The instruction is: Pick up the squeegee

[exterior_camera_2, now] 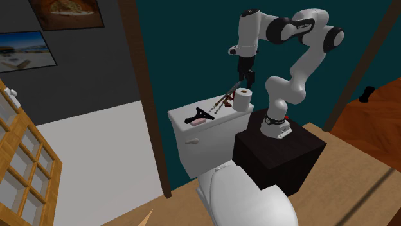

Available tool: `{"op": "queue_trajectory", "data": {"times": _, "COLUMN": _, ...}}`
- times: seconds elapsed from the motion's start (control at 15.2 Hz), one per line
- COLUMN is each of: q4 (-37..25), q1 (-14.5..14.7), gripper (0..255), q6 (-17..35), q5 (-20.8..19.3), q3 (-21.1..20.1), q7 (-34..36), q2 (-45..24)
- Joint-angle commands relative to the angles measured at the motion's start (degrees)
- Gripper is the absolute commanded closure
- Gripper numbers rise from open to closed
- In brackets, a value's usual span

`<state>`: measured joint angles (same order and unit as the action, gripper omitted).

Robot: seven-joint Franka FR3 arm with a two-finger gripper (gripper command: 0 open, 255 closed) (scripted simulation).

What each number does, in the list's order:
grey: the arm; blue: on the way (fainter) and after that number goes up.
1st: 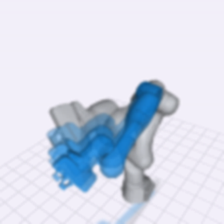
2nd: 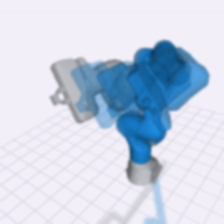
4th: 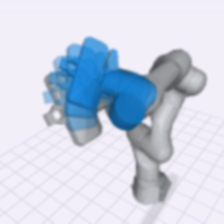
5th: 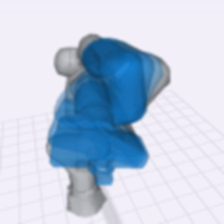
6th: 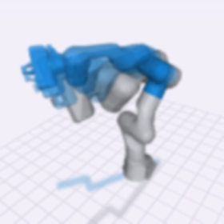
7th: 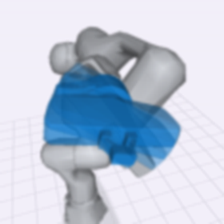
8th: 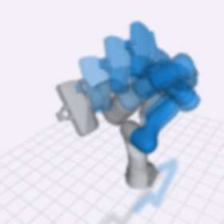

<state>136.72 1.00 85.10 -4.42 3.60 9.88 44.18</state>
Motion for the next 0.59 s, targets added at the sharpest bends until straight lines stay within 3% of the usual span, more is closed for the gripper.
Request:
{"op": "queue_trajectory", "data": {"times": 0.0, "q4": 0.0, "q1": 0.0, "gripper": 0, "q6": 0.0, "q5": 0.0, "q3": 0.0, "q7": 0.0, "q2": 0.0}}
{"op": "queue_trajectory", "data": {"times": 0.53, "q4": -3.5, "q1": 1.1, "gripper": 0, "q6": 13.5, "q5": 0.5, "q3": 5.3, "q7": -6.9, "q2": -15.1}}
